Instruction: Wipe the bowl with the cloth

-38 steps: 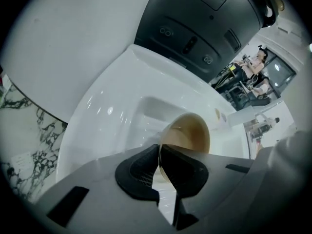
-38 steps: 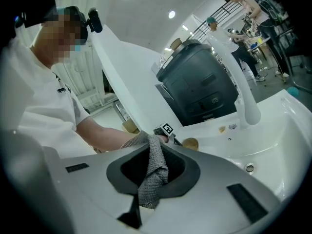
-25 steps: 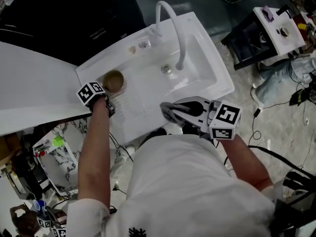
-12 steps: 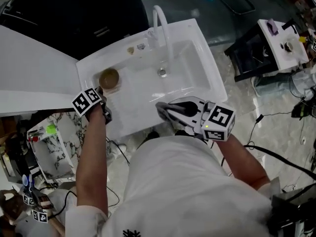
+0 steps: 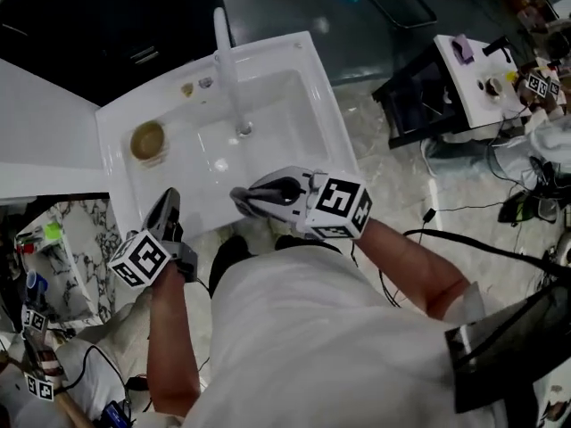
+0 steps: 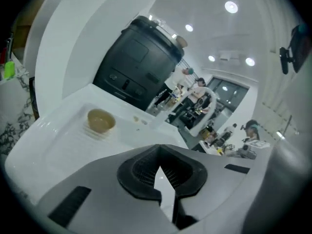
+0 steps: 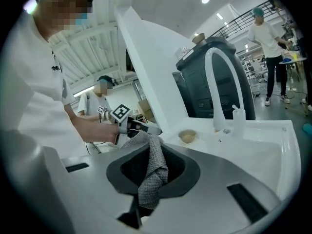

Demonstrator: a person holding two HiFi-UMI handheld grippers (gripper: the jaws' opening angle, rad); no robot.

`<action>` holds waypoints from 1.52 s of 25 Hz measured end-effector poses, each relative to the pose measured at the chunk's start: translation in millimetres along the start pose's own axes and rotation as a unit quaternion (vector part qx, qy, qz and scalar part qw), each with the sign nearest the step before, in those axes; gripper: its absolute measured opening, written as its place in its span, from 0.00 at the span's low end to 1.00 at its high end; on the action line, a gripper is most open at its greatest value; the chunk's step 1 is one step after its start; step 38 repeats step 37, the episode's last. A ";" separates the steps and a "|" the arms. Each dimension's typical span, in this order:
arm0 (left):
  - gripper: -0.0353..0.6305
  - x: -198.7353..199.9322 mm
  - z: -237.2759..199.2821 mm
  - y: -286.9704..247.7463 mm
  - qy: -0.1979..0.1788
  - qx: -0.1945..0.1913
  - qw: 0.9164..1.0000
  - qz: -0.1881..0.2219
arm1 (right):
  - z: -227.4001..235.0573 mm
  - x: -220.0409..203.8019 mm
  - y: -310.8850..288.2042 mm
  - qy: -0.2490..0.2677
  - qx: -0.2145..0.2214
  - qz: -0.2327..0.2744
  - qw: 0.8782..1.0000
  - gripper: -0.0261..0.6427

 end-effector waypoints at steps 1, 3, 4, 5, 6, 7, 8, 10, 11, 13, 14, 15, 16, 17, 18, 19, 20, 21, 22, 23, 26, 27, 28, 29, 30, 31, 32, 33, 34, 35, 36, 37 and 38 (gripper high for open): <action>0.07 -8.0 15.3 5.5 -0.011 -0.010 1.000 -0.002 | -2.0 -1.1 -0.1 0.004 0.007 -0.005 1.000 0.09; 0.07 -23.0 42.7 15.1 -0.031 -0.027 0.999 -0.008 | -7.5 -2.8 0.9 0.009 0.020 -0.010 1.000 0.09; 0.07 -28.7 54.3 19.0 -0.039 -0.035 0.999 -0.010 | -10.2 -3.1 1.3 0.010 0.024 -0.010 1.000 0.09; 0.07 -32.9 64.3 22.4 -0.048 -0.042 0.998 -0.012 | -12.8 -3.1 1.2 0.011 0.026 -0.009 1.000 0.09; 0.07 -35.6 72.7 25.5 -0.058 -0.049 0.997 -0.014 | -15.5 -3.1 0.3 0.012 0.028 -0.008 1.000 0.09; 0.07 -37.3 79.6 28.2 -0.070 -0.055 0.996 -0.016 | -18.5 -3.1 -1.3 0.013 0.029 -0.007 0.999 0.09; 0.07 -38.2 84.9 30.3 -0.084 -0.061 0.994 -0.018 | -21.6 -3.0 -3.2 0.015 0.029 -0.006 0.999 0.09; 0.07 -39.1 91.9 33.4 -0.104 -0.071 0.992 -0.023 | -28.3 -2.8 -7.7 0.021 0.030 -0.007 0.999 0.09; 0.07 -39.3 94.0 35.2 -0.109 -0.077 0.991 -0.024 | -32.3 -2.4 -10.3 0.025 0.031 -0.008 0.999 0.09; 0.07 -39.2 96.5 42.0 -0.115 -0.085 0.989 -0.025 | -43.0 -0.7 -15.5 0.032 0.033 -0.007 0.999 0.09; 0.07 -39.3 97.3 47.2 -0.119 -0.087 0.989 -0.024 | -49.3 0.1 -17.9 0.034 0.034 -0.006 0.999 0.09; 0.07 -39.1 97.6 53.0 -0.123 -0.089 0.988 -0.022 | -55.1 0.8 -20.3 0.037 0.034 -0.004 0.999 0.09; 0.07 -38.7 97.3 59.0 -0.127 -0.090 0.988 -0.020 | -60.2 1.6 -22.9 0.039 0.034 -0.003 0.999 0.09; 0.07 -38.8 96.4 65.0 -0.128 -0.090 0.987 -0.018 | -64.7 2.2 -25.4 0.041 0.033 -0.002 0.999 0.09; 0.07 -39.8 95.4 70.9 -0.128 -0.091 0.987 -0.017 | -68.7 2.4 -27.5 0.042 0.031 0.000 0.999 0.09; 0.07 -41.7 94.4 76.8 -0.129 -0.092 0.987 -0.018 | -72.6 2.2 -29.5 0.042 0.029 0.000 0.999 0.09; 0.07 -44.5 93.4 82.9 -0.130 -0.094 0.987 -0.019 | -76.9 1.6 -31.4 0.041 0.026 0.001 0.999 0.09; 0.07 -47.9 92.0 89.4 -0.131 -0.095 0.987 -0.021 | -82.1 0.6 -33.6 0.041 0.024 0.001 0.999 0.09; 0.07 -51.4 89.9 96.0 -0.132 -0.096 0.986 -0.022 | -87.8 -0.4 -36.1 0.042 0.023 0.001 0.999 0.09; 0.07 -54.8 87.2 102.5 -0.131 -0.097 0.986 -0.022 | -93.6 -1.6 -38.8 0.044 0.022 0.000 0.999 0.09; 0.07 -63.5 78.7 120.3 -0.129 -0.097 0.986 -0.025 | -110.8 -5.9 -46.9 0.046 0.022 -0.003 0.999 0.09; 0.07 -65.9 76.8 125.2 -0.131 -0.098 0.986 -0.026 | -115.5 -7.3 -49.1 0.047 0.021 -0.004 0.999 0.09; 0.07 -67.9 75.5 129.3 -0.132 -0.099 0.986 -0.027 | -119.5 -8.4 -50.8 0.047 0.018 -0.005 0.999 0.09; 0.07 -69.8 74.8 133.1 -0.133 -0.101 0.986 -0.028 | -123.3 -9.3 -52.2 0.047 0.016 -0.005 0.999 0.09; 0.07 -71.4 74.0 136.7 -0.134 -0.102 0.985 -0.029 | -127.0 -10.2 -53.4 0.047 0.014 -0.005 0.999 0.09; 0.07 -72.6 73.1 140.3 -0.135 -0.104 0.985 -0.029 | -130.5 -10.9 -55.0 0.046 0.012 -0.005 0.999 0.09; 0.07 -73.5 72.0 143.8 -0.136 -0.105 0.985 -0.028 | -134.1 -11.5 -56.7 0.047 0.011 -0.005 0.999 0.09; 0.07 -74.2 70.8 147.2 -0.138 -0.106 0.984 -0.027 | -137.7 -12.0 -58.8 0.047 0.009 -0.004 0.999 0.09; 0.07 -75.1 69.4 150.6 -0.140 -0.108 0.984 -0.027 | -141.4 -12.5 -61.0 0.048 0.008 -0.004 0.999 0.09; 0.07 -76.3 67.6 154.2 -0.142 -0.109 0.984 -0.028 | -145.2 -13.2 -63.4 0.049 0.007 -0.004 0.999 0.09; 0.07 -77.9 65.7 157.9 -0.143 -0.109 0.983 -0.028 | -149.3 -14.0 -65.9 0.049 0.006 -0.004 0.999 0.09; 0.07 -79.7 63.7 161.7 -0.144 -0.110 0.983 -0.029 | -153.4 -15.0 -68.5 0.050 0.006 -0.004 0.999 0.09; 0.07 -79.7 63.7 161.7 -0.144 -0.110 0.983 -0.029 | -153.4 -15.0 -68.5 0.050 0.006 -0.004 0.999 0.09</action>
Point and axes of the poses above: the fingertips, and each gripper's own axes: y backward along the fingers, z to its right, x out of its top, the point moved 1 cm from there along y, backward along the fingers, and after that the axes turned 3 degrees about -y, right-handed, at the moved point
